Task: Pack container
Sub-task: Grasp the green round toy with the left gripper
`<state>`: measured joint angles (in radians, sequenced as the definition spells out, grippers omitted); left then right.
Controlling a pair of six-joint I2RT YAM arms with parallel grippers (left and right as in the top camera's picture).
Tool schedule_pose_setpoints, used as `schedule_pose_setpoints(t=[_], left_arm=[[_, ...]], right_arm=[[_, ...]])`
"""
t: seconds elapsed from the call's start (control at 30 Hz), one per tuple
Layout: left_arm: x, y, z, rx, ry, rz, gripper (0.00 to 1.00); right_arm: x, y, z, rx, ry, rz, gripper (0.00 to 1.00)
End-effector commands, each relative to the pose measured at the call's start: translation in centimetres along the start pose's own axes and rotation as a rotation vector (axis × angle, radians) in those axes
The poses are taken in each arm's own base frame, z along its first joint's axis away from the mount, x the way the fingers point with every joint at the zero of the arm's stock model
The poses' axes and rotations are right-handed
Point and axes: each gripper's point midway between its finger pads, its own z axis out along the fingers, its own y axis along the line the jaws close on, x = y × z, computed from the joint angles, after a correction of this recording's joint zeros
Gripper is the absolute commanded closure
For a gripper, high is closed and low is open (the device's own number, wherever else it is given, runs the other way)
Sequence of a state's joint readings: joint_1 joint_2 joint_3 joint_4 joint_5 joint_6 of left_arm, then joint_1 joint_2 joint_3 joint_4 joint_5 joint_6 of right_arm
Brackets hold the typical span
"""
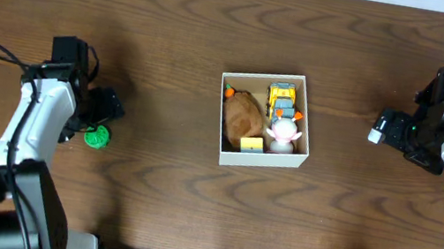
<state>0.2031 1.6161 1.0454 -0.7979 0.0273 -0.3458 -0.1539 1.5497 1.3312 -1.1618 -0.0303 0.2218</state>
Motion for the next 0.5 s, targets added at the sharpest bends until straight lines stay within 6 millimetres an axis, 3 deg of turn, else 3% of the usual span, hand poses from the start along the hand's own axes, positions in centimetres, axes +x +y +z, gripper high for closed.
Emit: schedule_pose_setpoints(t=[0.0, 0.27, 0.47], left_arm=[[0.6, 0.0, 1.5, 0.006, 0.051, 0.027, 0.02], [1.6, 0.3, 4.4, -0.032, 0.143, 0.028, 0.02], [1.9, 0.4, 4.9, -0.040, 0.164, 0.028, 0.01]], right_arm=[[0.1, -0.2, 0.3, 0.000, 0.011, -0.005, 0.01], [0.1, -0.2, 0.3, 0.000, 0.013, -0.005, 0.01], [0.1, -0.2, 0.3, 0.000, 0.012, -0.005, 0.01]])
